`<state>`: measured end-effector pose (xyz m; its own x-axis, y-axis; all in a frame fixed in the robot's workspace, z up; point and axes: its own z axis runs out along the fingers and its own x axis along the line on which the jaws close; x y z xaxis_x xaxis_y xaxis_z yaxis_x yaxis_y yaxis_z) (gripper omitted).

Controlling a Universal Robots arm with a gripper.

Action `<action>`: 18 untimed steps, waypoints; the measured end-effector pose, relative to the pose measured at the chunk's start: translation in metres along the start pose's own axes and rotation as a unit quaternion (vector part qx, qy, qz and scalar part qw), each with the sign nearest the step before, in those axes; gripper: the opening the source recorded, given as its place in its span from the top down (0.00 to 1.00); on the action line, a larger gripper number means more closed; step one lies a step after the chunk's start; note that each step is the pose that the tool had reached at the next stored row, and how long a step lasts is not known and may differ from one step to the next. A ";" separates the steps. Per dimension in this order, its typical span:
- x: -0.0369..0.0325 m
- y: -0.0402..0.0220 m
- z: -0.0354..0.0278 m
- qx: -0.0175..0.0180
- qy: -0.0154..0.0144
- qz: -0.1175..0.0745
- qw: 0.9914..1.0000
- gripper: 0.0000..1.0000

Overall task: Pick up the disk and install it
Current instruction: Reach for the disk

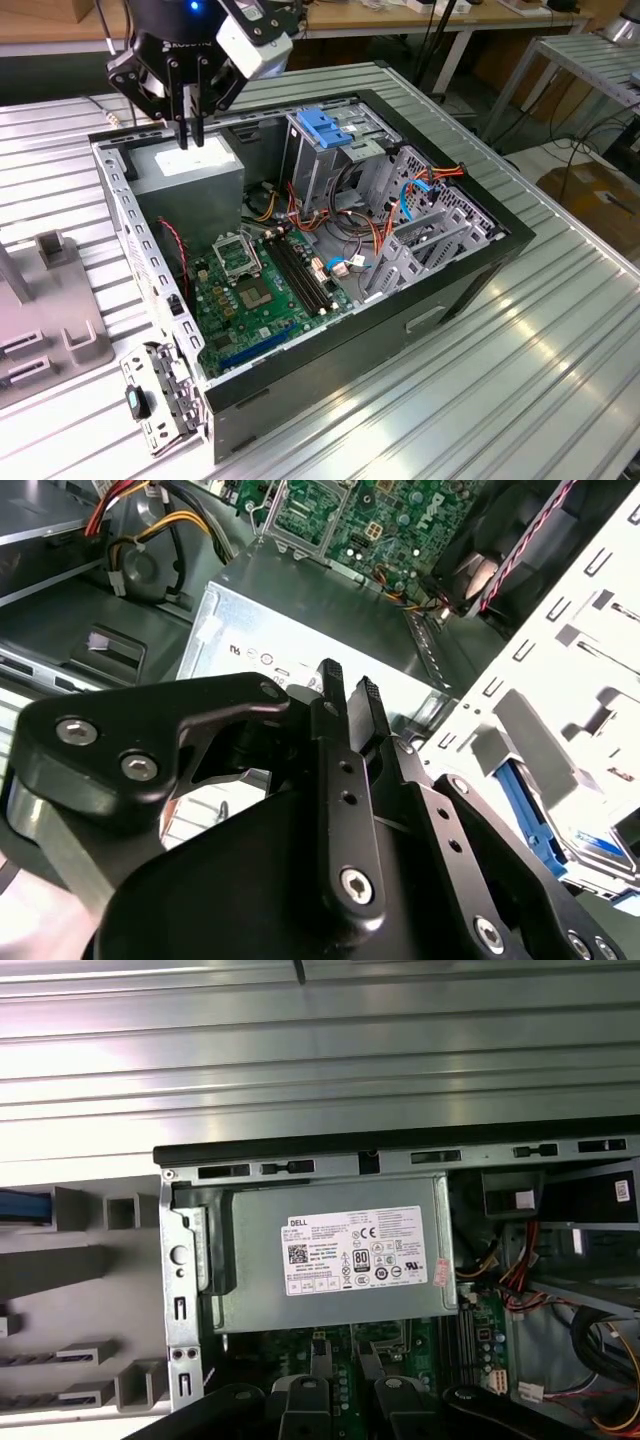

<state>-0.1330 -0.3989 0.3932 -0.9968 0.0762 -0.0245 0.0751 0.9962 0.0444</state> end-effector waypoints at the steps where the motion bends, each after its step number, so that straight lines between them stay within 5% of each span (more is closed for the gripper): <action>1: 0.0007 -0.0001 0.0000 0.000 0.000 0.000 1.000 0.76; 18: 0.0070 -0.0005 -0.0002 0.000 0.000 0.000 1.000 0.76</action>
<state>-0.1400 -0.3989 0.3932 -0.9968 0.0763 -0.0244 0.0751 0.9962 0.0443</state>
